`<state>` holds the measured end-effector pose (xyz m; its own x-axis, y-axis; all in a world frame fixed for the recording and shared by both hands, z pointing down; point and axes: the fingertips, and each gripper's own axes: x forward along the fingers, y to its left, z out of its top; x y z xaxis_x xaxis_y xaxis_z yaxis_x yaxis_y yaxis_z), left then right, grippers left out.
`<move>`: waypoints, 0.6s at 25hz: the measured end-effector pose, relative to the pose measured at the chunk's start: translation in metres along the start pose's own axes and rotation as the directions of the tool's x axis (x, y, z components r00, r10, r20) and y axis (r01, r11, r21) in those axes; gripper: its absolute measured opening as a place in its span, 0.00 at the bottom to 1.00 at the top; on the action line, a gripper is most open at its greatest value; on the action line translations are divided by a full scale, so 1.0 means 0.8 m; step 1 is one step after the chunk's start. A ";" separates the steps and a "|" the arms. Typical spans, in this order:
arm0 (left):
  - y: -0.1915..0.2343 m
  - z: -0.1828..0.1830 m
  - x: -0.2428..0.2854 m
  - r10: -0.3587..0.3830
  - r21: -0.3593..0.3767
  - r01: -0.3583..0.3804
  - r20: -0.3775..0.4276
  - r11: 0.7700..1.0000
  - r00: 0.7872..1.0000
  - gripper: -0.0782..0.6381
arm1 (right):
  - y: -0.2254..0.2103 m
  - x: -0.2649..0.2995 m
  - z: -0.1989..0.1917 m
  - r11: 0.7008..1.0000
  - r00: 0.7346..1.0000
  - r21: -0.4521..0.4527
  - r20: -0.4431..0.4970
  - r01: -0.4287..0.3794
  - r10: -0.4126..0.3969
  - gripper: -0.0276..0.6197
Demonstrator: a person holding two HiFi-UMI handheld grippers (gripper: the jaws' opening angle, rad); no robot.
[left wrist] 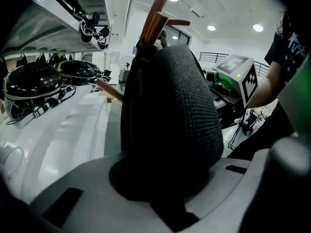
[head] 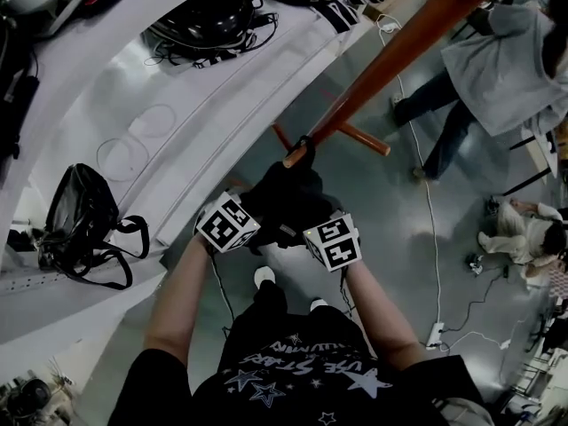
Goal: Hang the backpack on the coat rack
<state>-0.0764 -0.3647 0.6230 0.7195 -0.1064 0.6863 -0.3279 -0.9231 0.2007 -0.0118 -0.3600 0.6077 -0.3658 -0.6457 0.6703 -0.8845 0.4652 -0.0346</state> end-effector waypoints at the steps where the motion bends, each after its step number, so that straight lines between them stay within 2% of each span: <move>1: 0.001 -0.002 0.003 0.001 -0.002 -0.001 -0.005 1.000 1.000 0.22 | -0.002 0.003 -0.003 1.000 1.000 0.004 -0.004 0.000 0.000 0.18; 10: 0.009 -0.027 0.026 0.040 -0.020 -0.041 -0.048 0.999 0.998 0.25 | -0.006 0.025 -0.029 0.999 0.999 0.040 -0.033 -0.003 0.004 0.19; 15: 0.023 -0.038 0.031 0.116 0.007 -0.116 -0.081 0.993 0.990 0.30 | -0.011 0.038 -0.037 0.998 0.999 0.064 -0.035 0.000 0.002 0.22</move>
<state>-0.0831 -0.3728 0.6652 0.6247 -0.1822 0.7593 -0.4045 -0.9073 0.1151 -0.0068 -0.3659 0.6501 -0.3574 -0.6233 0.6955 -0.9012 0.4256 -0.0816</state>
